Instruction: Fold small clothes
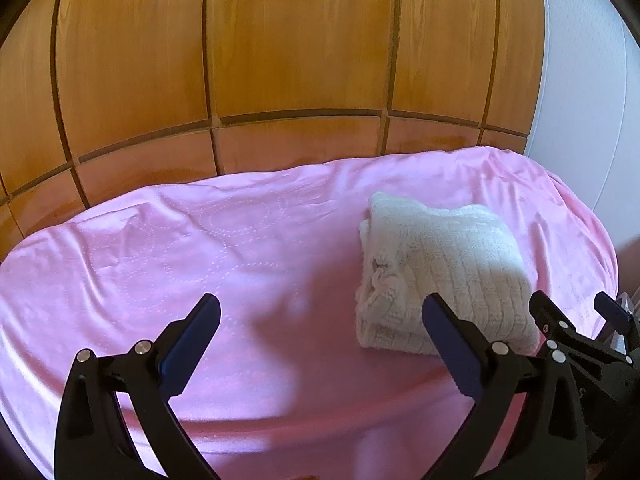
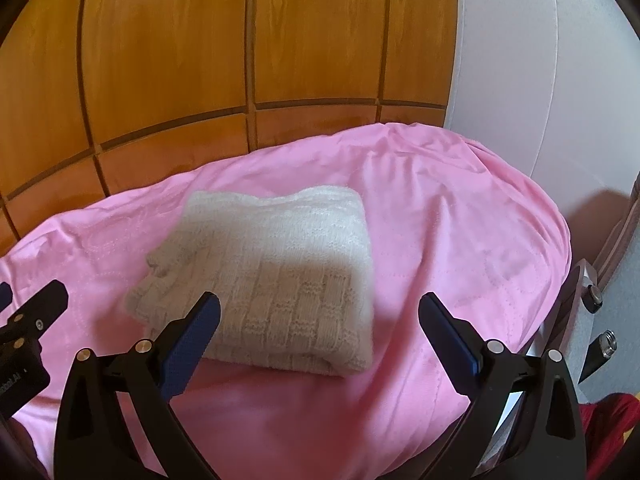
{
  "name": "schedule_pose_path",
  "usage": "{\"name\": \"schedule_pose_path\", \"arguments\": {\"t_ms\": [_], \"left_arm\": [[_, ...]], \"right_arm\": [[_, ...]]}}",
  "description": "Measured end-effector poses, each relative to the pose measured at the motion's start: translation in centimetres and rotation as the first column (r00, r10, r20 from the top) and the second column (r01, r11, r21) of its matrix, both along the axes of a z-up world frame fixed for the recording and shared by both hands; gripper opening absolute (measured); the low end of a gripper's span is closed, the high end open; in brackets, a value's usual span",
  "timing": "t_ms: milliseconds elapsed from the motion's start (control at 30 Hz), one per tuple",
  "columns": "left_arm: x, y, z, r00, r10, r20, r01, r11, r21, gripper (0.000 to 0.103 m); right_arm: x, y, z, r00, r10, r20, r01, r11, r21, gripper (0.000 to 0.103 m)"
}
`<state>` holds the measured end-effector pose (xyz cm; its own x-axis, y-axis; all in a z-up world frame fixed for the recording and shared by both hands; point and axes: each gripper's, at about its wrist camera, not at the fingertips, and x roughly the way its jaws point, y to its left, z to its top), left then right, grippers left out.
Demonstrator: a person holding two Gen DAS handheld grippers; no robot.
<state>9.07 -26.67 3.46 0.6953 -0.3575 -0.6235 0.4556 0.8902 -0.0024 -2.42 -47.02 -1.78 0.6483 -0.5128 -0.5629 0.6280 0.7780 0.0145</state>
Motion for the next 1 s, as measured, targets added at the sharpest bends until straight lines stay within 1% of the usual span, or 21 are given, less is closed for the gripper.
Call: {"name": "schedule_pose_path", "arguments": {"t_ms": [400,1000], "left_arm": [[0.02,0.15,0.07,1.0,0.002,-0.005,-0.002,1.0,-0.006,0.101],[-0.53,-0.05,0.33,1.0,0.023,0.001,-0.023,1.0,-0.017,0.101]], "right_arm": [[0.16,0.09,-0.18,1.0,0.0,-0.012,0.0,1.0,-0.02,0.098],[0.44,-0.61,-0.19,1.0,0.011,-0.003,-0.011,1.0,-0.014,0.098]]}}
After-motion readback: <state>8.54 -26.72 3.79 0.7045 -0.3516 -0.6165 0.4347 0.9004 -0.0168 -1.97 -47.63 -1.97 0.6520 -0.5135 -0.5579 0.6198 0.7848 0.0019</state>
